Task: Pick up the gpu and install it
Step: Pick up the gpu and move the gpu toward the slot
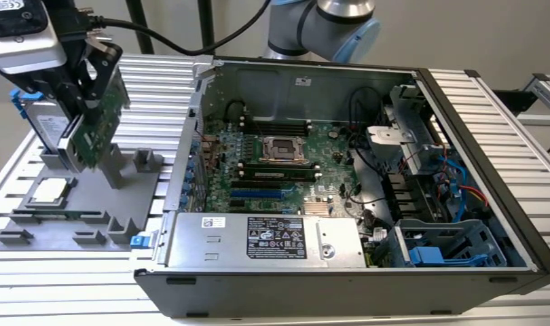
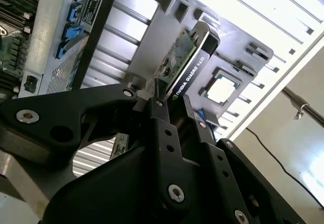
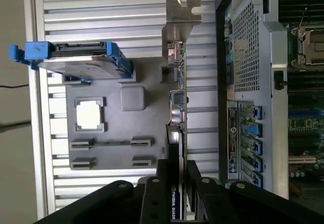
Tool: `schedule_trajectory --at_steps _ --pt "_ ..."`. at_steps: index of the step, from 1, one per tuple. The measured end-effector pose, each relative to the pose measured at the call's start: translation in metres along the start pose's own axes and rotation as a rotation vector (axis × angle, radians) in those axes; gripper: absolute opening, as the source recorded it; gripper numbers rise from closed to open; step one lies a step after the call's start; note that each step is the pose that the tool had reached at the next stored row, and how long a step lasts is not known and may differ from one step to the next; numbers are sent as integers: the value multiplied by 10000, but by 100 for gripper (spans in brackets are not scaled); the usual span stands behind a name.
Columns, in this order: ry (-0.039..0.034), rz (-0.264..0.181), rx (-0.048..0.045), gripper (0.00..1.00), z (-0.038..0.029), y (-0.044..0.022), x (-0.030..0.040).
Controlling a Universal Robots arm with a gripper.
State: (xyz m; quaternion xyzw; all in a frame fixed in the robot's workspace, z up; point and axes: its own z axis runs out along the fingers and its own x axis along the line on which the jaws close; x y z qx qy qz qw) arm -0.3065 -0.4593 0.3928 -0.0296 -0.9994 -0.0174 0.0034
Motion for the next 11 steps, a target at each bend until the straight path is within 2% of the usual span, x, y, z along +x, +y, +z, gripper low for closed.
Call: schedule_trajectory --at_steps 11 --pt "-1 2 -1 0 -170 6 1"
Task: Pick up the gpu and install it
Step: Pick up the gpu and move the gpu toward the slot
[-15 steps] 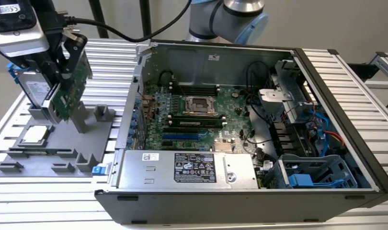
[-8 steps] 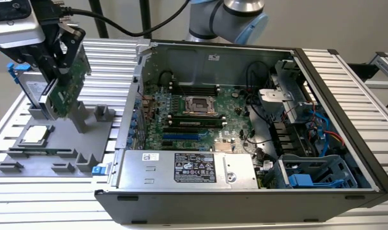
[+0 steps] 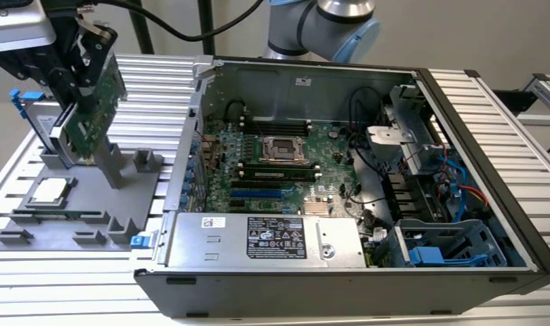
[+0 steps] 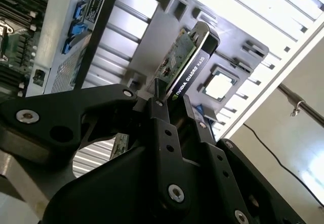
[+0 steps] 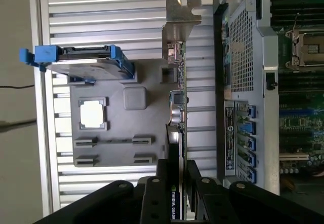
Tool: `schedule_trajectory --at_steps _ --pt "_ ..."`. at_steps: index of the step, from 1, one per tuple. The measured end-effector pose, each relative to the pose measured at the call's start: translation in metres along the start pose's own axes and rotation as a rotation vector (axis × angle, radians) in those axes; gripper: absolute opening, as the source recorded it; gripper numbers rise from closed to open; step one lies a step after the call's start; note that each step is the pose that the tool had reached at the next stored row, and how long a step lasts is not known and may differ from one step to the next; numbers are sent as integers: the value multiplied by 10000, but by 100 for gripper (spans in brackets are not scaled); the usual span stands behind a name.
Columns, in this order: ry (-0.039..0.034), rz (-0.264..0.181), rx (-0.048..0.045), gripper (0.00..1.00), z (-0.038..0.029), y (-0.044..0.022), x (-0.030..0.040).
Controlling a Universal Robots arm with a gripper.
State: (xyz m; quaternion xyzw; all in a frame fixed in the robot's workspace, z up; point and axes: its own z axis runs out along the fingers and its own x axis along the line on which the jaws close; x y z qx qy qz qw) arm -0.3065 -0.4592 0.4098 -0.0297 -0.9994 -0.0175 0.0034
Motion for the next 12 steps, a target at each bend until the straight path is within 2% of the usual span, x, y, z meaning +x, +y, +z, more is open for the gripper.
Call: schedule_trajectory --at_steps 12 --pt "-1 0 -1 0 -196 7 2"
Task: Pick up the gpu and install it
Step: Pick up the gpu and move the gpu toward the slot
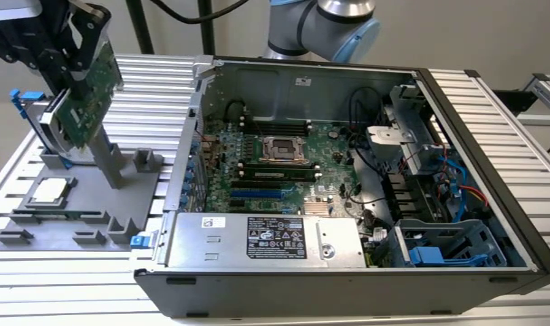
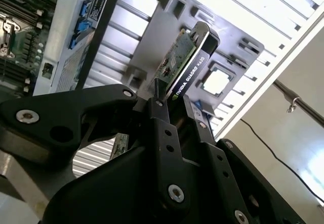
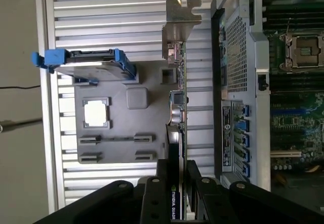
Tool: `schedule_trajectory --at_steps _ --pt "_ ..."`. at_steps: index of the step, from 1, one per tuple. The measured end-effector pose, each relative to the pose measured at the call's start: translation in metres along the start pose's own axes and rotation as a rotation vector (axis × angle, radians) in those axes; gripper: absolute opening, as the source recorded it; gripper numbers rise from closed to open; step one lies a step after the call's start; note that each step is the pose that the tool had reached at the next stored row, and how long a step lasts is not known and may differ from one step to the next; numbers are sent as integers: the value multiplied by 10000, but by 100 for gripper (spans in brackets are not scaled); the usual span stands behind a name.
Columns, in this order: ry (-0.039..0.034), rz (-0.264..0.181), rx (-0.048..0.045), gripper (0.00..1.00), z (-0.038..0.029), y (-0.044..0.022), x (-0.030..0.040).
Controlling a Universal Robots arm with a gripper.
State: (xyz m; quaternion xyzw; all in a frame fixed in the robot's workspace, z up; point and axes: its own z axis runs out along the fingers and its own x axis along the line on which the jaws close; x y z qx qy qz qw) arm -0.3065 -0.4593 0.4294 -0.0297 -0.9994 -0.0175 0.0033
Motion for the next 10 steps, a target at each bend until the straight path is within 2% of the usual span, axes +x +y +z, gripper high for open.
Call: schedule_trajectory --at_steps 10 --pt "1 0 1 0 -148 5 1"
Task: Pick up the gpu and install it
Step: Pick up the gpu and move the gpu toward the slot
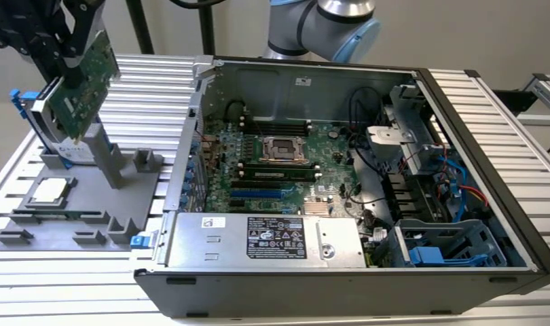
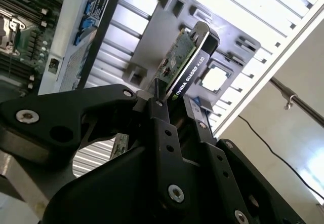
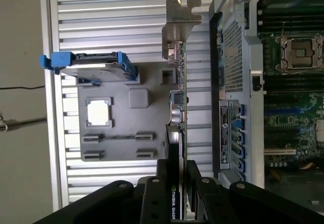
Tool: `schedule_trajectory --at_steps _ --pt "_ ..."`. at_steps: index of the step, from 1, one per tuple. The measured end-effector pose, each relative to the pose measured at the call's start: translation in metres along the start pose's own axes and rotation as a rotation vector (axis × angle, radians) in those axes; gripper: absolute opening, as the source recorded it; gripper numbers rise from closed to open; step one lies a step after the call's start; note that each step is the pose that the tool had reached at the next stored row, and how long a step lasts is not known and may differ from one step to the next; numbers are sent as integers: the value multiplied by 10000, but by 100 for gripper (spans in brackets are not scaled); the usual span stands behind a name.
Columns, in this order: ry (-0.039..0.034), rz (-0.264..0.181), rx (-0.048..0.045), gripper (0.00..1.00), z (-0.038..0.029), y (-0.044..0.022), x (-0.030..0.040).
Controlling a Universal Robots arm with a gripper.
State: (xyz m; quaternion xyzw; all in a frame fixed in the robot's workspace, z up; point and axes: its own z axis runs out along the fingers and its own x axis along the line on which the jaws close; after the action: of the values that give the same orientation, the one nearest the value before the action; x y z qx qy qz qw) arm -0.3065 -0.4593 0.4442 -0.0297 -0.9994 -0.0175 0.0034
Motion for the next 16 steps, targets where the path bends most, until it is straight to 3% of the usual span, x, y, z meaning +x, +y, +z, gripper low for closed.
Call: schedule_trajectory --at_steps 7,16 --pt "0 0 0 0 -56 2 0" --pt "0 0 0 0 -59 5 -32"
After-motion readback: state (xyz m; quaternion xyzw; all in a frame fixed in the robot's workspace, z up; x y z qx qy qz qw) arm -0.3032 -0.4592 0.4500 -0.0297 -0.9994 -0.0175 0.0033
